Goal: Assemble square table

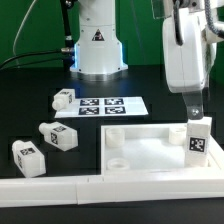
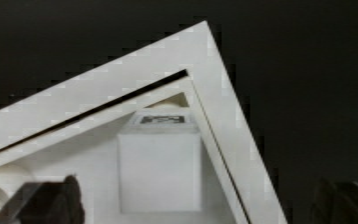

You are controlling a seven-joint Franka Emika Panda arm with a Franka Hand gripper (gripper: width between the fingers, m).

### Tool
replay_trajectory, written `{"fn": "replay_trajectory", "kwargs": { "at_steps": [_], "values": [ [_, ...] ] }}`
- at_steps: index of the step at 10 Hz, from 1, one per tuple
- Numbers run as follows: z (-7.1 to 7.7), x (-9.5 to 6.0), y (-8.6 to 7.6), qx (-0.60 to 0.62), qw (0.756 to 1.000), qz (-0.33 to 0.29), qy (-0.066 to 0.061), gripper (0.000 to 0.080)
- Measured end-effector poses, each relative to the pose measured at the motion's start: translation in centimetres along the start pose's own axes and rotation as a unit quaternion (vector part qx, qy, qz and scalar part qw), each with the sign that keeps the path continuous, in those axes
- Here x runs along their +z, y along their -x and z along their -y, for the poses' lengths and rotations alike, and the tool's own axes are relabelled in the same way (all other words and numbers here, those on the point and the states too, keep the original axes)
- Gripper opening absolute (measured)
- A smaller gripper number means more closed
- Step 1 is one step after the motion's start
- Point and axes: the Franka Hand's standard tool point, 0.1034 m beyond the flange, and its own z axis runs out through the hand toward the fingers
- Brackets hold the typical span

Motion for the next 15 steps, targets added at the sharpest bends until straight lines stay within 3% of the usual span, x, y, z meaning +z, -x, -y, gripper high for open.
{"fn": "replay_trajectory", "kwargs": {
  "at_steps": [5,8,9,10,13,14,15],
  "values": [
    [0.0,0.2,-0.2,-0.02,1.0,-0.002,0.001,0.0648],
    [1.2,-1.4,-4.2,-0.202,0.979,-0.003,0.0,0.0648],
    [1.5,-1.8,-4.4,-0.226,0.974,-0.004,0.003,0.0648],
    [1.7,-1.8,-3.8,-0.239,0.971,-0.004,-0.007,0.0648],
    [1.7,-1.6,-4.3,-0.357,0.934,-0.008,-0.005,0.0648],
    [1.5,-1.1,-5.2,-0.395,0.919,-0.011,0.001,0.0648],
    [1.5,-1.1,-6.4,-0.458,0.889,-0.011,0.008,0.0648]
  ]
}}
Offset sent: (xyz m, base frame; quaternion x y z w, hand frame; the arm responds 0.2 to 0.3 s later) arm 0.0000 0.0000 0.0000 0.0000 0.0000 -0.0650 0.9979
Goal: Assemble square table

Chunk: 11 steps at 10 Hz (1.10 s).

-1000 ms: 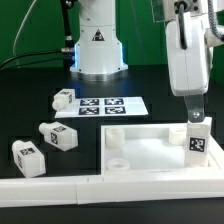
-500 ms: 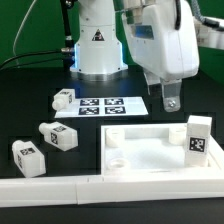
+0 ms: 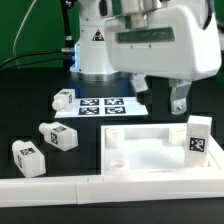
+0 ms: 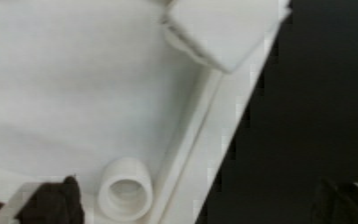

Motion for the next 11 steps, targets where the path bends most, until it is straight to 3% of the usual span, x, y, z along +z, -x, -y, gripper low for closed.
{"fn": "replay_trajectory", "kwargs": {
  "at_steps": [2,3,6,7,9,11],
  "values": [
    [-2.1,-0.1,-1.3,-0.067,0.998,-0.002,0.014,0.0648],
    [-2.4,0.0,-2.2,-0.119,0.992,-0.028,0.003,0.0648],
    [-2.7,0.2,-2.4,-0.211,0.977,-0.032,0.009,0.0648],
    [-3.1,0.3,-2.6,-0.253,0.967,-0.032,0.015,0.0648],
    [-6.2,1.6,-3.7,-0.347,0.936,-0.027,0.045,0.0648],
    [-7.5,1.8,-4.5,-0.424,0.903,-0.046,0.052,0.0648]
  ]
}}
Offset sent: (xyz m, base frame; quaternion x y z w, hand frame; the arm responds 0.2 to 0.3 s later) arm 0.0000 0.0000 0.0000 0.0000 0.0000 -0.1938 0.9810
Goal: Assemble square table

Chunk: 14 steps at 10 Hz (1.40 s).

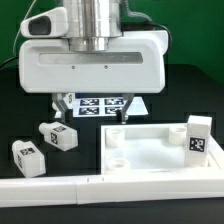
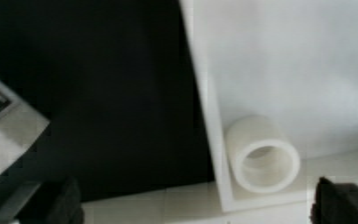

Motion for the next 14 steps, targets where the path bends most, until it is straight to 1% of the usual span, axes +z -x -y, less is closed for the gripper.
{"fn": "replay_trajectory", "kwargs": {
  "at_steps": [3,4,5,6,7,8,9,11,12,13,14],
  "values": [
    [-0.3,0.0,-0.1,-0.084,0.996,0.002,0.008,0.0648],
    [-0.7,0.1,0.1,-0.123,0.992,0.007,0.011,0.0648],
    [-1.7,0.6,0.9,-0.142,0.989,0.03,0.008,0.0648],
    [-2.3,0.8,2.1,-0.161,0.984,0.073,0.004,0.0648],
    [-2.4,0.7,2.9,-0.173,0.978,0.114,-0.004,0.0648],
    [-2.5,0.7,2.7,-0.206,0.973,0.107,-0.002,0.0648],
    [-2.7,0.8,2.7,-0.236,0.966,0.107,-0.005,0.0648],
    [-2.6,0.8,2.9,-0.23,0.966,0.114,-0.006,0.0648],
    [-2.8,0.8,3.0,-0.231,0.966,0.119,-0.006,0.0648],
    [-3.6,0.9,3.4,-0.244,0.957,0.159,0.002,0.0648],
    [-4.2,0.7,2.9,-0.258,0.948,0.185,0.022,0.0648]
  ]
}}
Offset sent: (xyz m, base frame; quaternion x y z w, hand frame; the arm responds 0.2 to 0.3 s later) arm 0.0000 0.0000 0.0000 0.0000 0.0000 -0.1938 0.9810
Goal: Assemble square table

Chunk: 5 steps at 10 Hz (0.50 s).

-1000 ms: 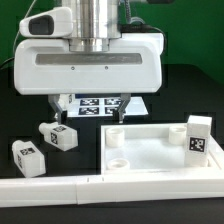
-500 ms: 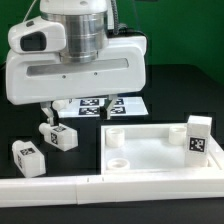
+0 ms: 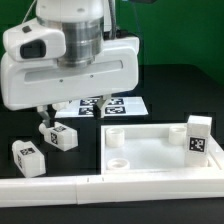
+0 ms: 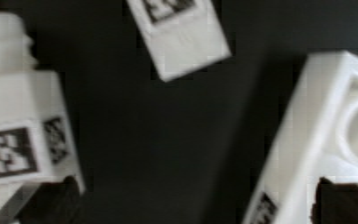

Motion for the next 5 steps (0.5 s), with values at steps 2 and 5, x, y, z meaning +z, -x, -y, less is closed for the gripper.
{"fn": "replay_trajectory", "kwargs": {
  "at_steps": [2,5],
  "values": [
    [0.09,-0.04,0.61,-0.045,0.998,0.036,0.006,0.0648],
    [0.62,0.47,1.18,-0.021,0.99,0.14,0.0,0.0648]
  ]
}}
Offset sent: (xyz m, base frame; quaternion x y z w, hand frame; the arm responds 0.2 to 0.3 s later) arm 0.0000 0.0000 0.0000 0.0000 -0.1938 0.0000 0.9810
